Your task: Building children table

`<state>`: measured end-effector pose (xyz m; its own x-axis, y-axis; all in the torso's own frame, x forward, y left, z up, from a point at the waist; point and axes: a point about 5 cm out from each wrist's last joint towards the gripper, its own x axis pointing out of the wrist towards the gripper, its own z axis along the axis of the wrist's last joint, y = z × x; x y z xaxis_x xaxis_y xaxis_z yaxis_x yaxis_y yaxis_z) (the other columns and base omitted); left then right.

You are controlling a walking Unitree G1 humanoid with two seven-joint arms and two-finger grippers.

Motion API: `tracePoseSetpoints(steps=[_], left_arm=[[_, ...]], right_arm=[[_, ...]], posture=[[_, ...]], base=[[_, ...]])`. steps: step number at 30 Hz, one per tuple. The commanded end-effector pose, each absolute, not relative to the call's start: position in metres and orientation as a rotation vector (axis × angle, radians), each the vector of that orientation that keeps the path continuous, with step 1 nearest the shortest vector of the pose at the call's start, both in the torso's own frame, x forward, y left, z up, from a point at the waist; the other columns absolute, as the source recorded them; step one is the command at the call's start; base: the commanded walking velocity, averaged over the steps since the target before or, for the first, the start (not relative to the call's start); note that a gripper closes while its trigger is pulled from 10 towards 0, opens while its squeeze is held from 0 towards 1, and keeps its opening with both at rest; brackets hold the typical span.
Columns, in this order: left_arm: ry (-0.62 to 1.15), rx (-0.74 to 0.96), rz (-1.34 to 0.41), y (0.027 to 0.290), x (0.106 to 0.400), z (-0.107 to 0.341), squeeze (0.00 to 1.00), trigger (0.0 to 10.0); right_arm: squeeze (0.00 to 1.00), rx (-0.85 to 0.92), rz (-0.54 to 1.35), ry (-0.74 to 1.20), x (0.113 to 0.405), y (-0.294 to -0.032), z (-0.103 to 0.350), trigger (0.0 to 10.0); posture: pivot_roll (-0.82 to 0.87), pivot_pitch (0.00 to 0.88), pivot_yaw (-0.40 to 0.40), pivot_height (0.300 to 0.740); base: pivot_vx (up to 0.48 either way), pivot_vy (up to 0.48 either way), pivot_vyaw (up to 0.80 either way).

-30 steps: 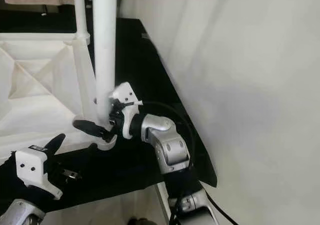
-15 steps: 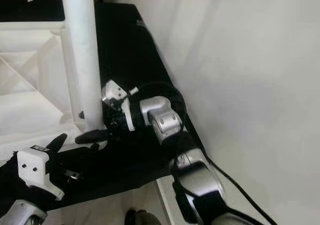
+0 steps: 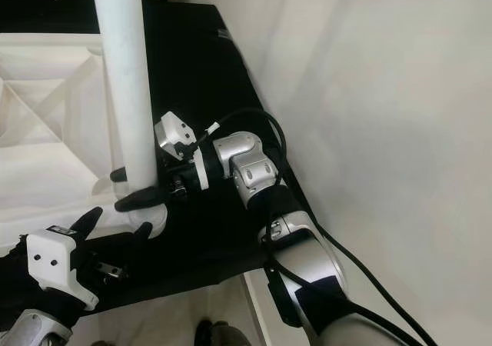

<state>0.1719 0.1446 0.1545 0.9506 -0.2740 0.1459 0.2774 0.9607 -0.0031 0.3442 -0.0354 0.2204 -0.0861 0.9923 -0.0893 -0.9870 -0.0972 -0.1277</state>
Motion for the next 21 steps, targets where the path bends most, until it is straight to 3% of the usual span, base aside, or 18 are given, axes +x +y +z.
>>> tracePoseSetpoints(steps=[1,4,7,8,10,21], left_arm=[[-0.132,-0.032,-0.285,0.143,0.170,0.153,0.00,10.0],[-0.132,-0.031,-0.285,0.144,0.171,0.153,0.00,10.0],[-0.134,-0.027,-0.287,0.147,0.173,0.153,0.00,10.0],[-0.133,-0.024,-0.289,0.147,0.174,0.152,0.00,10.0],[-0.131,-0.020,-0.289,0.148,0.175,0.151,0.00,10.0],[-0.136,-0.007,-0.266,0.149,0.175,0.150,0.00,10.0]], right_arm=[[0.00,-0.131,1.524,-0.045,0.352,-0.050,0.222,0.0],[0.00,-0.052,1.427,-0.058,0.348,-0.052,0.218,0.0],[0.00,0.036,0.839,0.018,0.311,-0.034,0.172,0.0],[0.00,0.006,0.811,0.029,0.296,-0.027,0.164,0.0],[0.00,0.008,0.823,0.050,0.294,-0.024,0.160,0.0],[0.00,-0.029,0.857,0.037,0.306,-0.023,0.161,0.0]], posture=[[0.04,0.197,-0.193,0.740],[0.03,0.192,-0.206,0.740],[0.02,0.184,-0.194,0.740],[0.03,0.167,-0.192,0.740],[0.03,0.153,-0.191,0.740],[0.04,0.148,-0.205,0.740]], base=[[0.000,0.000,0.00],[0.000,0.000,0.00],[0.000,0.000,0.00],[0.000,0.000,0.00],[0.000,0.000,0.00],[0.000,0.000,0.00]])
